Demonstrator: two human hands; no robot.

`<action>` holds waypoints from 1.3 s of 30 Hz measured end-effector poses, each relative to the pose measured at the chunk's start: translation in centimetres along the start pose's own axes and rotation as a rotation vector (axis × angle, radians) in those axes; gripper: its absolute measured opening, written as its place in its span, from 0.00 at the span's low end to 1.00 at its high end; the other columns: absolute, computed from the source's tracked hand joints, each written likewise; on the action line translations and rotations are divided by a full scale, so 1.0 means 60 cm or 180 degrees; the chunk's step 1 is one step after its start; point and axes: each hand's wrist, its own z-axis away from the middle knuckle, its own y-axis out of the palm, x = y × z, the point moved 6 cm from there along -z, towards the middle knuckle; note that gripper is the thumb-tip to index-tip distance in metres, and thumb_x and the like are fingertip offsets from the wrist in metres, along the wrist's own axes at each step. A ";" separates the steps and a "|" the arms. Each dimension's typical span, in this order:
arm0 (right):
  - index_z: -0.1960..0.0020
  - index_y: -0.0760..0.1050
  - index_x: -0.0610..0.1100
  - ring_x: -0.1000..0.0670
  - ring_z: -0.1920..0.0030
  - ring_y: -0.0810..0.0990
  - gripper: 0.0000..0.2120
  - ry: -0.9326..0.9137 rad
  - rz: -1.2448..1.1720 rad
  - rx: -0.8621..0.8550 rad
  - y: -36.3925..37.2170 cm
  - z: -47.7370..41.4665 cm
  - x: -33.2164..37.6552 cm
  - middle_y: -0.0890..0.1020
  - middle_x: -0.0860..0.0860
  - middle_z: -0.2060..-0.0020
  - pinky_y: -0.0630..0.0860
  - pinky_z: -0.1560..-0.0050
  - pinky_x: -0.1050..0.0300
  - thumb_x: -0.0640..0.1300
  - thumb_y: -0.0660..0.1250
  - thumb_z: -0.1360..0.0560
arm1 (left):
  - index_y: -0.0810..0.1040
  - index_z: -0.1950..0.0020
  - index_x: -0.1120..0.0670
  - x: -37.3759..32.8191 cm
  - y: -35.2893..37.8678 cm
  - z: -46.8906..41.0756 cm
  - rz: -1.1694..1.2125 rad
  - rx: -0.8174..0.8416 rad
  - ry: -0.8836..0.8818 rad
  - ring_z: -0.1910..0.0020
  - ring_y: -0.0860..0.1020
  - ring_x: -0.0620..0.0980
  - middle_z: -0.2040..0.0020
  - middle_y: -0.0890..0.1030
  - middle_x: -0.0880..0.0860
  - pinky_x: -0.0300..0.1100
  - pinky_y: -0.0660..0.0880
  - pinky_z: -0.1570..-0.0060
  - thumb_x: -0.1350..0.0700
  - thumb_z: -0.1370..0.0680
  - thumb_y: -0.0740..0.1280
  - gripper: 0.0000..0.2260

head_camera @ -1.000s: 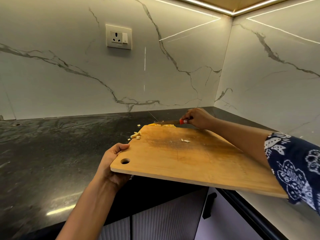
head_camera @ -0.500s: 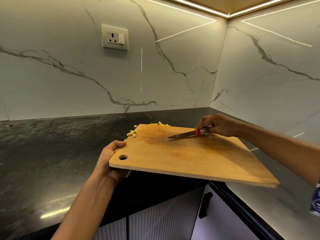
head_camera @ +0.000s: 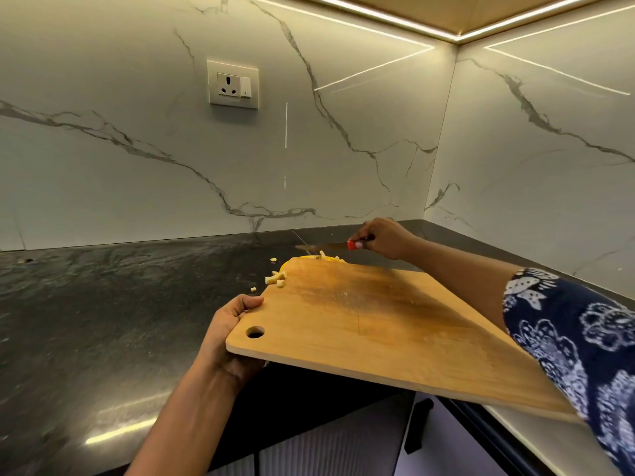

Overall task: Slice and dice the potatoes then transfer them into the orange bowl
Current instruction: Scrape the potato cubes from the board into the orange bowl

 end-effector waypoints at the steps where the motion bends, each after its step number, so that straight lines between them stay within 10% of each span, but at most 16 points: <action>1: 0.41 0.80 0.40 0.47 0.51 0.75 0.12 -0.0069 -0.0103 -0.0105 -0.007 0.004 0.010 0.81 0.45 0.50 0.65 0.52 0.59 0.40 0.68 0.24 | 0.69 0.64 0.58 -0.002 0.000 0.001 0.0003 -0.0009 0.0045 0.85 0.71 0.48 0.81 0.72 0.54 0.34 0.68 0.83 0.62 0.21 0.56 0.12; 11: 0.42 0.81 0.40 0.56 0.55 0.75 0.12 -0.0824 -0.0174 -0.0058 -0.032 0.152 0.124 0.78 0.54 0.54 0.70 0.57 0.75 0.40 0.69 0.24 | 0.69 0.62 0.59 0.027 0.047 -0.006 0.0015 0.0269 -0.0310 0.82 0.74 0.52 0.79 0.74 0.55 0.42 0.72 0.72 0.59 0.22 0.57 0.09; 28: 0.41 0.80 0.40 0.54 0.59 0.71 0.12 0.0078 0.0151 -0.0308 -0.031 0.054 0.034 0.77 0.52 0.58 0.62 0.65 0.71 0.41 0.67 0.23 | 0.70 0.64 0.59 0.004 0.011 0.016 -0.0016 0.0160 0.0036 0.83 0.71 0.49 0.79 0.72 0.54 0.34 0.69 0.81 0.62 0.22 0.56 0.11; 39: 0.42 0.81 0.41 0.53 0.62 0.76 0.11 0.0632 -0.0471 0.0472 -0.005 0.086 0.054 0.83 0.49 0.59 0.74 0.59 0.60 0.42 0.66 0.22 | 0.74 0.63 0.58 -0.088 -0.178 0.122 -0.0163 -0.0624 0.0944 0.83 0.73 0.48 0.73 0.75 0.56 0.35 0.68 0.86 0.66 0.25 0.59 0.09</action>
